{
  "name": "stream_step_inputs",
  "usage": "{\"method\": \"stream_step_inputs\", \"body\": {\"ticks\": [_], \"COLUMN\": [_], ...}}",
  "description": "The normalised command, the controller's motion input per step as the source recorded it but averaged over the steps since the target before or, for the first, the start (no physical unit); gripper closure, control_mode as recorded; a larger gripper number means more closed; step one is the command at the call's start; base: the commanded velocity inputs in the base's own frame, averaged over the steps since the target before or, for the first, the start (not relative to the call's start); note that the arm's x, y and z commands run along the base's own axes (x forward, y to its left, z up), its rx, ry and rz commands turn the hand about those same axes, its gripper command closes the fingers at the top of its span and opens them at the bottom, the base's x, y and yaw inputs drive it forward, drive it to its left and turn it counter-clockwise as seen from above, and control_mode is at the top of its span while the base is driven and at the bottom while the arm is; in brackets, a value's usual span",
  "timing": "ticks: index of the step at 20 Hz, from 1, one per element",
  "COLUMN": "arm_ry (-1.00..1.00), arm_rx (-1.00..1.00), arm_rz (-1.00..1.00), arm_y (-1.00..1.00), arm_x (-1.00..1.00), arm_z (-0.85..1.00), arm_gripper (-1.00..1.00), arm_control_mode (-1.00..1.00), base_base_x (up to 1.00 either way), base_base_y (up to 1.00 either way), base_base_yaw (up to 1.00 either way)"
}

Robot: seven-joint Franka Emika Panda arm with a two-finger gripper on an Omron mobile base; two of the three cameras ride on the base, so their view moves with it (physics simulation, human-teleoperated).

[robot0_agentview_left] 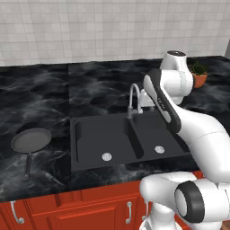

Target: Pick the pan and sponge and place them into the sink. Then turn on the water.

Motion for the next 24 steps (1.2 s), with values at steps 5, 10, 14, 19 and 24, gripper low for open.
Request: {"method": "stream_step_inputs", "body": {"ticks": [5,10,14,19,24], "arm_ry": [0.00,0.00,0.00,0.00,0.00], "arm_rx": [0.00,0.00,0.00,0.01,0.05], "arm_rz": [0.00,0.00,0.00,0.00,0.00], "arm_y": [0.09,0.27,0.40,0.47,0.48], "arm_x": [0.00,0.00,0.00,0.00,0.00], "arm_z": [-0.01,-0.06,-0.09,-0.08,-0.06], "arm_gripper": [-1.00,-1.00,-1.00,-1.00,-1.00], "arm_control_mode": [-1.00,-1.00,-1.00,-1.00,-1.00], "base_base_x": [0.00,0.00,0.00,0.00,0.00], "base_base_y": [0.00,0.00,0.00,0.00,0.00], "base_base_yaw": [0.00,0.00,0.00,0.00,0.00]}}
